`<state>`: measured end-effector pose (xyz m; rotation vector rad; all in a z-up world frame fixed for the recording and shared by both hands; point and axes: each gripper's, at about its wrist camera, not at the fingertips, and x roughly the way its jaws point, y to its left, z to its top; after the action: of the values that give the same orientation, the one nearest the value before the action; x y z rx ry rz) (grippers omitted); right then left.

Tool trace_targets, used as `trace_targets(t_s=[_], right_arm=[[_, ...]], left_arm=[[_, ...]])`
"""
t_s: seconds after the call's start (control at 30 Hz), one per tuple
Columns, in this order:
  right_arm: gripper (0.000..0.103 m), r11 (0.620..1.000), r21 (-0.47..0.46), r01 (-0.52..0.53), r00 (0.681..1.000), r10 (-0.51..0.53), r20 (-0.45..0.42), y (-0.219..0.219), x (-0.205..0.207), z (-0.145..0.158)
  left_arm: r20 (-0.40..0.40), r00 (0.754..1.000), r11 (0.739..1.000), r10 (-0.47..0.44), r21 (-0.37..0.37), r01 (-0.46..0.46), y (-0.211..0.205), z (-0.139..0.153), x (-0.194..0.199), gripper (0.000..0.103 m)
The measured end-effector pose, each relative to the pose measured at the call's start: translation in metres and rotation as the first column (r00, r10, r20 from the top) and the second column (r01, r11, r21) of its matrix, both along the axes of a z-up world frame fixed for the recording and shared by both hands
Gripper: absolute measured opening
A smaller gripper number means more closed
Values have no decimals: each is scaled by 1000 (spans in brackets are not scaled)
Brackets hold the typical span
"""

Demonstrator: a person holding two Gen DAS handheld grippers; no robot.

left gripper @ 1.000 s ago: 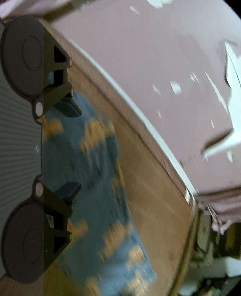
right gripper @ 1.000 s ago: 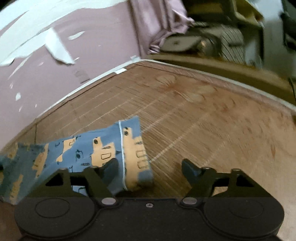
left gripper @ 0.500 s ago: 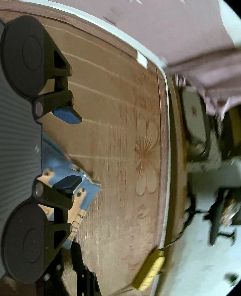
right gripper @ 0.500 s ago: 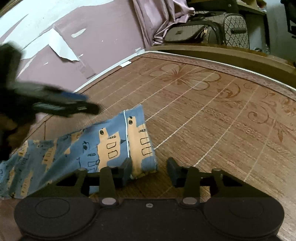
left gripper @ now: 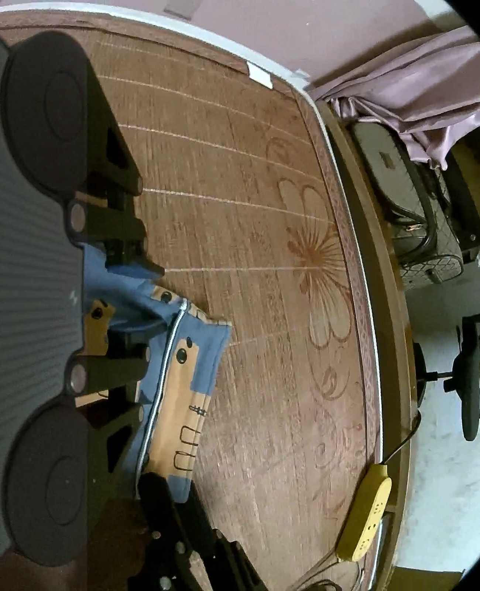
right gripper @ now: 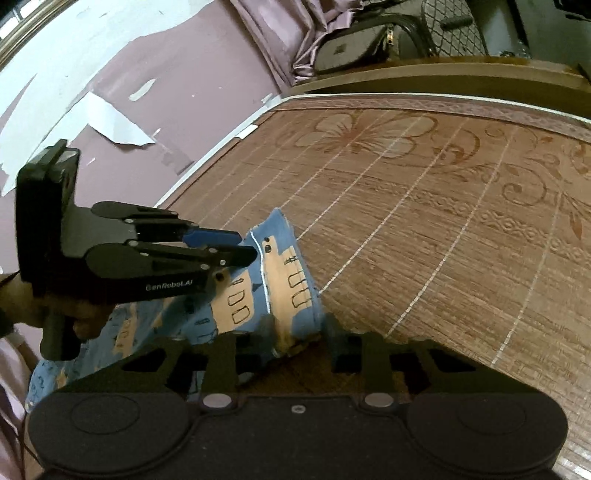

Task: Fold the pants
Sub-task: 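Pinch the folded pants edge with the left gripper while the right gripper grasps it too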

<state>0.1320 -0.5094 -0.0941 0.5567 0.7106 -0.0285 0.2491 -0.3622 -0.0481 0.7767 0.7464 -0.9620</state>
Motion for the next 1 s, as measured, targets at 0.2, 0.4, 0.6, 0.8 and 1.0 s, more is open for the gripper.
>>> trace_targets(t_s=[0.2, 0.4, 0.6, 0.8, 1.0], right_arm=[[10, 986, -162, -44, 994, 59, 91, 20, -6, 16], [10, 896, -418, -151, 962, 231, 148, 65, -12, 27], [10, 844, -503, -188, 951, 284, 121, 82, -11, 24], [10, 807, -549, -218, 936, 332, 116, 93, -14, 22], [10, 794, -563, -229, 927, 355, 123, 97, -16, 23]], left_arm=[[-43, 990, 990, 134, -34, -136, 3, 20, 8, 45], [-255, 894, 922, 368, -23, -386, 8, 59, 34, 50], [-399, 807, 890, 435, 51, -454, -17, 60, 36, 52], [-271, 862, 900, 428, 219, -377, -51, 43, 15, 51], [-329, 815, 878, 476, 220, -424, -41, 34, 21, 10]])
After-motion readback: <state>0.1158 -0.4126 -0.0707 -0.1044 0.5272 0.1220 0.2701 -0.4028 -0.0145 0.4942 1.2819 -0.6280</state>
